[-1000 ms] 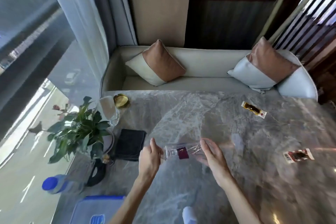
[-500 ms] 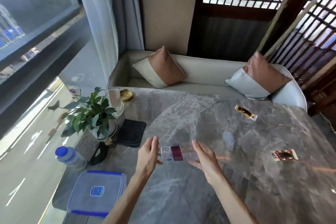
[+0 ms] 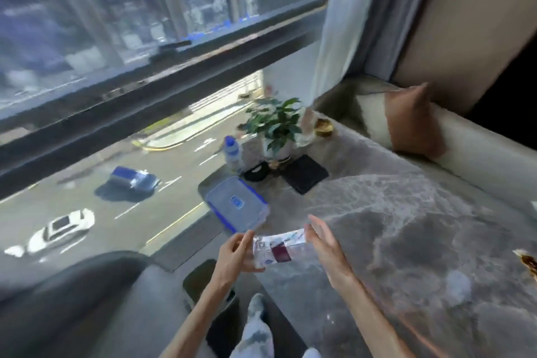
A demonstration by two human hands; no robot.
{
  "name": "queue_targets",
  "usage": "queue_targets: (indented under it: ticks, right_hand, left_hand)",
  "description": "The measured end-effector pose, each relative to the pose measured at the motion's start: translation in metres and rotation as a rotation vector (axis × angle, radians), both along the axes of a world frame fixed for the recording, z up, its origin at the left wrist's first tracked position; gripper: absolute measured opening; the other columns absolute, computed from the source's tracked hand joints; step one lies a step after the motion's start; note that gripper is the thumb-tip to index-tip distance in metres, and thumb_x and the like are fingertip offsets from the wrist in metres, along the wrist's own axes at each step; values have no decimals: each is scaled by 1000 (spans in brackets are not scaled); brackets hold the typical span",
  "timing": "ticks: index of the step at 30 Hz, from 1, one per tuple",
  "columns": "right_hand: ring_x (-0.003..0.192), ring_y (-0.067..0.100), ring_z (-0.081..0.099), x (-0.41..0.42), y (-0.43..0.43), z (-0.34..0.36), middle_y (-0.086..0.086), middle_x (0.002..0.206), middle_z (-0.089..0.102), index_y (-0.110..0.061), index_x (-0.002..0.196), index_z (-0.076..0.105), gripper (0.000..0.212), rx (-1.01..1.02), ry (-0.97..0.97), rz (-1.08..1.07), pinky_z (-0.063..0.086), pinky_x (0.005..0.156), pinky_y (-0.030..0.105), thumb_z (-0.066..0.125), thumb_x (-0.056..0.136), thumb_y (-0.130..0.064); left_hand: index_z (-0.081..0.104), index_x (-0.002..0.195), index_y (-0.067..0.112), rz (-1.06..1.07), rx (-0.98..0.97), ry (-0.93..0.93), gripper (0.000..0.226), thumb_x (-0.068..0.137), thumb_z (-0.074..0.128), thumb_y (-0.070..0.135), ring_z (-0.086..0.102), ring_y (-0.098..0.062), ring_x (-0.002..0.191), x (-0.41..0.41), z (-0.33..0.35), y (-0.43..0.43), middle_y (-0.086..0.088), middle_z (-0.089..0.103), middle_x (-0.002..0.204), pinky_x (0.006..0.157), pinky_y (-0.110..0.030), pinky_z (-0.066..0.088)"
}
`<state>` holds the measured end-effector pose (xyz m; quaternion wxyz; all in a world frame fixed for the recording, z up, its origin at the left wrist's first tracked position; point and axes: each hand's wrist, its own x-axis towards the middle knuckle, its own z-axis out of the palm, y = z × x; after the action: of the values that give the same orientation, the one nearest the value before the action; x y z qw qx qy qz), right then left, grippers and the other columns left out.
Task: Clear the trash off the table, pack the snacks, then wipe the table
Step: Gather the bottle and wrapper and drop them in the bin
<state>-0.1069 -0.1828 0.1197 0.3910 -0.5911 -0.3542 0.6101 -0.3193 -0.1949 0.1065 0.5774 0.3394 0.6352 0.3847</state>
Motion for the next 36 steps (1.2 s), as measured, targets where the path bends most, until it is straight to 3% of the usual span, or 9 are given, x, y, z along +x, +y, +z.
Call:
queue_targets:
  ticks: [3,6,9,11,15,19,22,28,36]
  right_hand:
    - [128,13,48,-47,-10,-5,-8,137,51,-32,134,51,44,-17,85,214,38,105,33,59,92,-43]
    - [125,17,52,-95,-24,-9,-2,138,56,-28,133,54,53,-25,122,415,41,103,37,63,83,-43]
    - [120,12,57,-142,-32,-11,-3,134,59,-29,125,59,34,-6,75,582,44,104,36,62,92,-35]
    - [118,11,58,-171,-32,-11,-4,133,60,-27,127,59,34,1,57,654,46,105,36,59,93,-33]
    - [108,7,63,-224,-28,-3,-3,129,60,-26,132,53,38,-62,89,750,55,75,21,55,95,-34]
    - [123,27,58,-261,-5,7,4,134,58,-27,136,49,55,-53,125,827,53,99,46,62,85,-42]
    - [123,25,59,-284,25,14,4,132,60,-29,133,53,55,-33,125,825,51,101,46,65,81,-44]
    - [117,17,63,-318,73,5,-3,125,65,-23,138,49,51,-46,130,692,47,104,44,60,91,-41]
    - [127,20,54,-343,85,-50,5,141,54,-18,149,32,68,-276,170,512,43,106,38,63,90,-31]
  left_hand:
    - [63,93,7,288,-43,-49,26,94,57,32,73,-26,73,-40,-10,-57,-17,69,92,56,-42,61]
    - [60,91,3,488,-24,-43,24,95,57,26,72,-30,71,-87,-10,-107,-13,67,82,58,-45,61]
    - [58,96,-1,625,4,-101,28,94,59,27,69,-14,59,-127,-9,-151,1,66,65,63,-49,62]
    - [58,99,-1,704,39,-112,23,94,59,22,68,-10,60,-151,-7,-167,-5,66,76,68,-51,62]
    - [57,106,3,782,99,-121,17,93,59,14,67,-10,65,-200,-7,-177,-16,59,97,70,-46,62]
    - [58,109,12,755,142,-130,25,88,66,21,71,-16,78,-245,-3,-159,-16,61,108,77,-48,61]
    - [57,116,14,684,147,-127,47,77,72,34,71,-29,92,-275,6,-127,-18,61,116,77,-44,62]
    - [50,124,10,602,141,-137,34,93,61,20,68,-36,103,-314,1,-67,-23,56,126,78,-40,62]
    - [43,134,14,610,-71,-236,47,93,61,26,69,-19,85,-332,-59,-34,-10,51,125,79,-38,62]
